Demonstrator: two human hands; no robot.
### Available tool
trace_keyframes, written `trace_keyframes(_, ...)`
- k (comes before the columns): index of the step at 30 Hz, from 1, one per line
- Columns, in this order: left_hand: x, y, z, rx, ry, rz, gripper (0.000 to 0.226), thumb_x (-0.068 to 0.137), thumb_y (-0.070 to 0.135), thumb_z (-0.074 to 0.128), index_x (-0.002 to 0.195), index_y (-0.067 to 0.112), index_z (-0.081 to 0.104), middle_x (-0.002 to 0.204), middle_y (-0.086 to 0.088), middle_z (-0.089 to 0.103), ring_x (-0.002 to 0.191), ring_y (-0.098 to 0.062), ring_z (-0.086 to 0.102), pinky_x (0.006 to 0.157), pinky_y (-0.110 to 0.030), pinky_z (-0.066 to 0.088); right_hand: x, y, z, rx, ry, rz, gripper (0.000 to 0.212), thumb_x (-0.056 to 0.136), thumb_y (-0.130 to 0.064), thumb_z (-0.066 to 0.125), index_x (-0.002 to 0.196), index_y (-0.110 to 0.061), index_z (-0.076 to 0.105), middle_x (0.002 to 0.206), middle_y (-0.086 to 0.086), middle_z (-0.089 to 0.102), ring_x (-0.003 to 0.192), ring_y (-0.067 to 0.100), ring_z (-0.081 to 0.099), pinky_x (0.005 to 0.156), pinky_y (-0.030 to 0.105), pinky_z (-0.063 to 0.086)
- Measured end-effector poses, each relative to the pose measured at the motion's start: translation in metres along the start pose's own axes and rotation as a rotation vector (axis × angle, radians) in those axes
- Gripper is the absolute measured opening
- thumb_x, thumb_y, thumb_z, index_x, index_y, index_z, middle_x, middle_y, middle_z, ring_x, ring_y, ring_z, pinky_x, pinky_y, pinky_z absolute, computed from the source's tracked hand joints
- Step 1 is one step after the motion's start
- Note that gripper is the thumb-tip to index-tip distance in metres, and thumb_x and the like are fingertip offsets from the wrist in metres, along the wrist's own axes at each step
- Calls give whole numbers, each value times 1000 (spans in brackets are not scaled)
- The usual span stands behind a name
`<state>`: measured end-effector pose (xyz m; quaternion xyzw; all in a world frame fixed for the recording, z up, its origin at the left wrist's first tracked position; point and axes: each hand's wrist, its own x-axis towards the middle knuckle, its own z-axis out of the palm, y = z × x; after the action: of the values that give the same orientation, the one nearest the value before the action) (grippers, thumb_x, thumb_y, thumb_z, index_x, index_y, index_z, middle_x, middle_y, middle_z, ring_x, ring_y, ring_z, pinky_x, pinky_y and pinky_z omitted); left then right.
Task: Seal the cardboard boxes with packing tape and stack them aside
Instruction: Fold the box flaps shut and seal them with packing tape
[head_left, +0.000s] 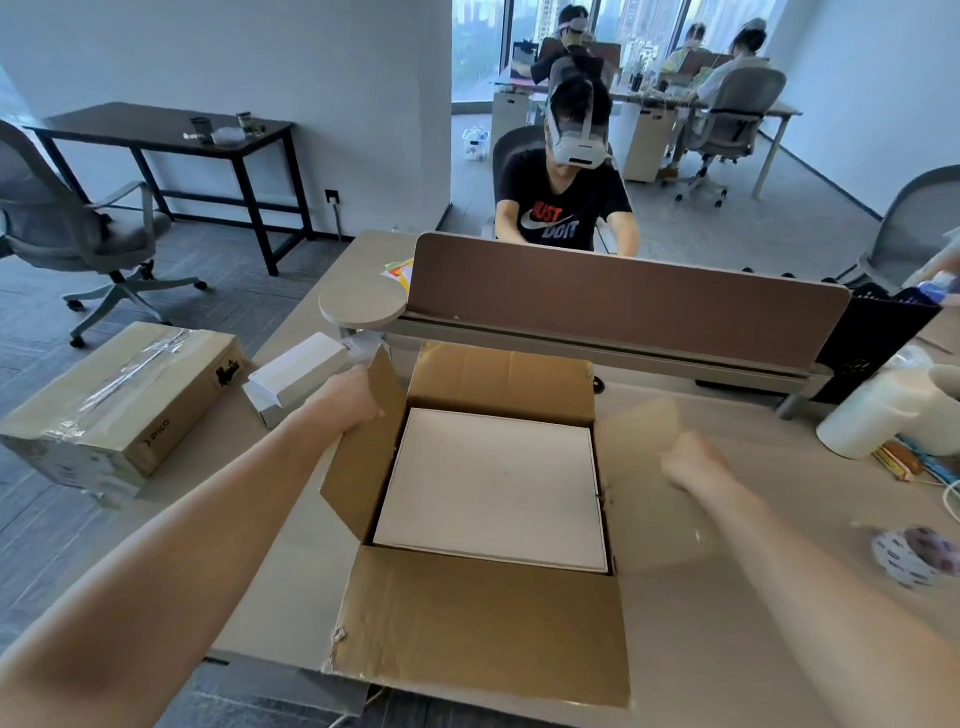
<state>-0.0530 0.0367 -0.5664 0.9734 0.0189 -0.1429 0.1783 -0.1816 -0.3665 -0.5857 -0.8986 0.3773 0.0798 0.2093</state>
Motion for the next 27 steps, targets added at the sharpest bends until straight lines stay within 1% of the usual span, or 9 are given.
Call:
trace_keyframes(4, 6, 27, 23, 45, -91, 27, 37, 85, 21, 55, 119, 6, 57, 104, -9, 67, 93, -27, 65, 83, -41, 56, -30, -26, -3, -80, 72, -207, 27, 90, 2, 49, 116, -2, 45, 111, 18, 59, 97, 35, 58, 69, 32, 37)
trace_keyframes(6, -10, 48, 35, 8, -103, 27, 42, 90, 18, 48, 130, 3, 51, 118, -13, 64, 107, -30, 63, 92, -38, 51, -44, -41, 4, -63, 85, -293, 14, 94, -1, 44, 107, -6, 41, 111, 18, 59, 96, 35, 57, 69, 33, 36)
trace_keyframes(10, -36, 79, 71, -48, -150, -19, 68, 97, 17, 37, 156, 4, 5, 163, -17, 13, 148, -37, 18, 118, -46, 23, -63, -70, 29, -94, 29, -357, 26, 96, -6, 42, 122, -5, 41, 118, 17, 59, 108, 36, 58, 77, 36, 42)
trace_keyframes(12, -40, 84, 90, -29, -163, 3, 74, 99, 22, 37, 156, 8, -8, 166, -11, -8, 152, -35, -4, 121, -52, 7, -65, -79, 48, -55, 6, -361, 35, 96, -7, 40, 131, -4, 38, 121, 16, 59, 106, 36, 59, 78, 38, 47)
trace_keyframes(15, -46, 84, 113, -12, -154, 46, 77, 103, 37, 37, 157, 9, -11, 165, -9, -16, 151, -34, -15, 121, -56, -3, -65, -87, 73, 25, -42, -358, 51, 98, -21, 38, 145, -7, 24, 133, 15, 53, 114, 34, 58, 90, 45, 51)
trace_keyframes(18, -48, 76, 132, 57, -129, 98, 79, 103, 53, 29, 157, 11, -9, 165, -4, -18, 150, -31, -21, 119, -53, -11, -67, -94, 94, 54, -129, -357, 62, 100, -29, 39, 152, -7, 14, 153, 15, 31, 134, 33, 42, 107, 47, 41)
trace_keyframes(21, -48, 68, 144, 80, -72, 132, 77, 102, 58, 18, 157, 13, -11, 164, 0, -22, 148, -26, -26, 118, -50, -16, -69, -95, 110, -18, -195, -374, 60, 103, -27, 34, 154, -6, 11, 163, 10, 10, 149, 27, 12, 120, 42, 19)
trace_keyframes(24, -52, 61, 151, 129, 12, 190, 67, 105, 48, 13, 157, 14, -12, 165, 0, -19, 149, -25, -25, 121, -50, -14, -74, -83, 127, -134, -129, -459, 65, 105, -35, 26, 155, -7, -5, 163, 8, -12, 150, 23, -10, 122, 36, -1)
trace_keyframes(27, -57, 56, 157, 174, 72, 260, 62, 106, 43, 9, 157, 16, -11, 165, 2, -16, 150, -23, -22, 121, -51, -13, -76, -70, 143, -184, 1, -565, 64, 106, -36, 19, 153, -7, -12, 162, 7, -17, 149, 21, -16, 121, 35, -11)
